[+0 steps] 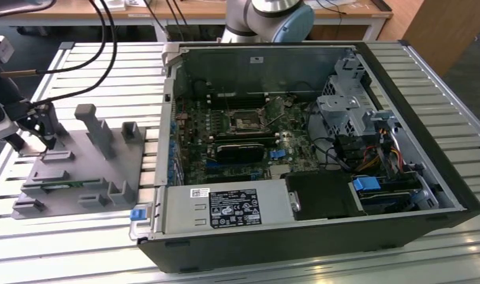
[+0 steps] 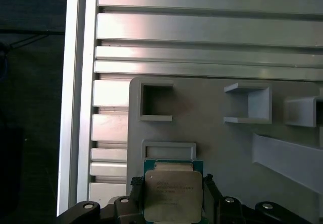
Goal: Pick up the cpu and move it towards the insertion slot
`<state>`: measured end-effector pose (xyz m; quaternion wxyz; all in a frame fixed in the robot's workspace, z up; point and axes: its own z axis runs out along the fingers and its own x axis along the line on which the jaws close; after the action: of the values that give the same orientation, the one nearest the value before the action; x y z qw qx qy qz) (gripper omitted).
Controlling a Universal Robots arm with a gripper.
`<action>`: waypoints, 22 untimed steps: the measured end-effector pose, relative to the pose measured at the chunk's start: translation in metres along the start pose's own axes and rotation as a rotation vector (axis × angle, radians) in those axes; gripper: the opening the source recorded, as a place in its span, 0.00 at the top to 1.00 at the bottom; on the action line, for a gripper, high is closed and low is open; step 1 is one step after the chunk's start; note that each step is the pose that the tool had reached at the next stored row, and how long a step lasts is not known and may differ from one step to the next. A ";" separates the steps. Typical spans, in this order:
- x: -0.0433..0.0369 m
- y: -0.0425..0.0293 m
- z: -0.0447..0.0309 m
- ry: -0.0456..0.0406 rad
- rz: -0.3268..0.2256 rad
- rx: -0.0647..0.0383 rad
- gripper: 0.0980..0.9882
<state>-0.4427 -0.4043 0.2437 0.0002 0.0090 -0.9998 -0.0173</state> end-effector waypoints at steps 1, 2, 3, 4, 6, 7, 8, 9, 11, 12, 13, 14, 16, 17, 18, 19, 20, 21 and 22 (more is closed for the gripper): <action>0.0000 0.0001 -0.0009 -0.0001 0.000 0.000 0.50; 0.0000 0.0002 -0.0020 0.0000 0.000 0.000 0.50; 0.0000 0.0003 -0.0029 -0.0001 0.000 0.000 0.50; 0.0000 0.0004 -0.0039 -0.0001 0.000 0.000 0.50; 0.0000 0.0007 -0.0058 0.0000 0.000 0.000 0.50; 0.0000 0.0008 -0.0068 -0.0001 0.000 0.000 0.50; 0.0000 0.0010 -0.0077 0.0000 0.000 0.000 0.50; 0.0000 0.0011 -0.0087 0.0000 0.000 0.000 0.50; -0.0001 0.0015 -0.0100 -0.0001 0.000 0.000 0.50; 0.0000 0.0016 -0.0106 -0.0001 0.000 0.000 0.50; 0.0000 0.0018 -0.0113 0.0000 0.000 0.000 0.50; 0.0000 0.0020 -0.0122 0.0000 0.000 0.000 0.50; 0.0000 0.0024 -0.0139 0.0000 0.000 0.000 0.50; -0.0001 0.0025 -0.0148 0.0000 0.000 0.000 0.50; -0.0001 0.0026 -0.0156 0.0000 0.000 0.000 0.50; 0.0000 0.0028 -0.0165 -0.0001 0.000 0.000 0.50; 0.0000 0.0029 -0.0176 0.0000 0.000 0.000 0.50; 0.0000 0.0031 -0.0185 0.0000 0.000 0.000 0.50; 0.0000 0.0032 -0.0192 -0.0001 0.000 0.000 0.50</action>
<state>-0.4427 -0.4018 0.2631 0.0001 0.0090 -0.9998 -0.0172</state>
